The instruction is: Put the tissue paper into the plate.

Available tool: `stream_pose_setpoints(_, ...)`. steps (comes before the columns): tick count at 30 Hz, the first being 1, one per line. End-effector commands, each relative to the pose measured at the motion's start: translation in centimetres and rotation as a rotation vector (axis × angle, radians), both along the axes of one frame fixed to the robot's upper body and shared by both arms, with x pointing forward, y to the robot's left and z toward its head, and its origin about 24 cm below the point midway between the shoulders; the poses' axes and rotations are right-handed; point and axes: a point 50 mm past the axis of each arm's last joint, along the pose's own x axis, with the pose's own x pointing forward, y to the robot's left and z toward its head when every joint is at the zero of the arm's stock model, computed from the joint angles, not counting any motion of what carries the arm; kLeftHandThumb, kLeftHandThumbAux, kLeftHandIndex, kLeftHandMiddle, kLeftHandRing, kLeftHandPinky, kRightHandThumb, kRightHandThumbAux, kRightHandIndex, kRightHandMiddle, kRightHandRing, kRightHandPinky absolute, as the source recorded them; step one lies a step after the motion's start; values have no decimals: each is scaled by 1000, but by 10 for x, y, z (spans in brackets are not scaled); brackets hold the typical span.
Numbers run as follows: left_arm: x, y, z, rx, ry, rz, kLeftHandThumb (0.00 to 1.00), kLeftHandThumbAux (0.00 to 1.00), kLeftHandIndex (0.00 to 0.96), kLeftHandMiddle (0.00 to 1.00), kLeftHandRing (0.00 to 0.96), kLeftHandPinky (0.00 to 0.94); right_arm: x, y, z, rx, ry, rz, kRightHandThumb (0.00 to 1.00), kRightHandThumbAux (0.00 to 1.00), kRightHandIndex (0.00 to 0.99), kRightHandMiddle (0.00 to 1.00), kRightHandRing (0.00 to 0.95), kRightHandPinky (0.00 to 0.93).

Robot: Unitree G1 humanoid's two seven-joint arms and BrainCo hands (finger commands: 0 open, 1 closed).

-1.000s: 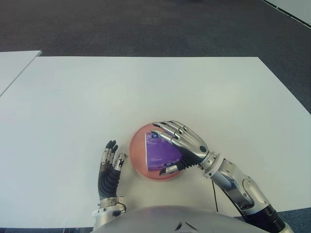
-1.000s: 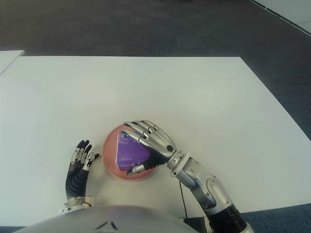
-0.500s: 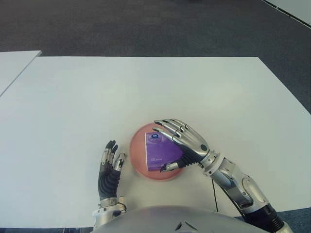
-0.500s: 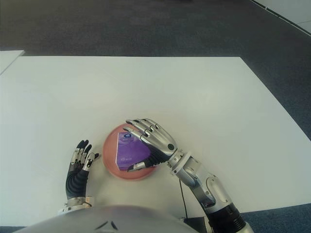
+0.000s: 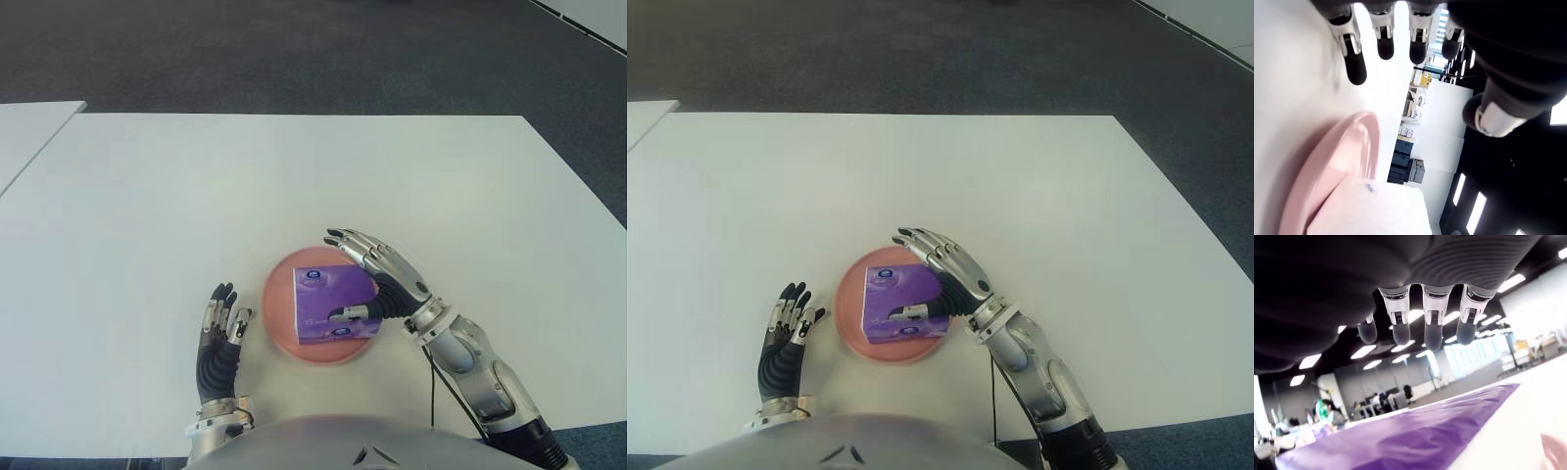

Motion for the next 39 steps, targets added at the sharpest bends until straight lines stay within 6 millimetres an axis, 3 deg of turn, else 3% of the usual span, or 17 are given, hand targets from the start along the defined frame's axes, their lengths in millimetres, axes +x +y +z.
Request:
stream_pose_setpoints(1,4,-17,-3,-99,20,18,181,601,64,96,64,53,5,-15,-9,208,183,-120,106,287,0,0,0,0)
stream_pose_setpoints(7,3,-17,-3,-107,25,25,179,609,62,93,59,45,23,-27,-33,433,337,-208,48,290,0,0,0,0)
stream_pose_setpoints(10,3,-16,-2,-103,31,32,181,610,63,89,55,44,19,-39,-42,607,421,-269,31,293,10,0,0,0)
stream_pose_setpoints(14,2,-15,-1,-77,26,32,176,613,60,86,55,52,9,-59,-56,714,475,-311,29,310,47,16,0,0)
stream_pose_setpoints(18,2,-14,-1,-56,22,35,165,617,56,86,57,53,8,-59,-57,795,490,-348,37,342,79,39,0,0)
stream_pose_setpoints(24,2,-14,-1,-56,24,46,155,618,64,92,58,30,5,-59,-57,841,521,-418,49,404,113,93,28,17)
stream_pose_setpoints(29,1,-12,-7,-41,41,43,155,598,76,94,49,6,-3,-61,-61,837,575,-473,42,460,130,142,93,93)
stream_pose_setpoints(39,-2,-9,-14,-4,60,26,153,573,72,88,35,0,-19,-65,-86,861,627,-529,60,492,160,185,142,147)
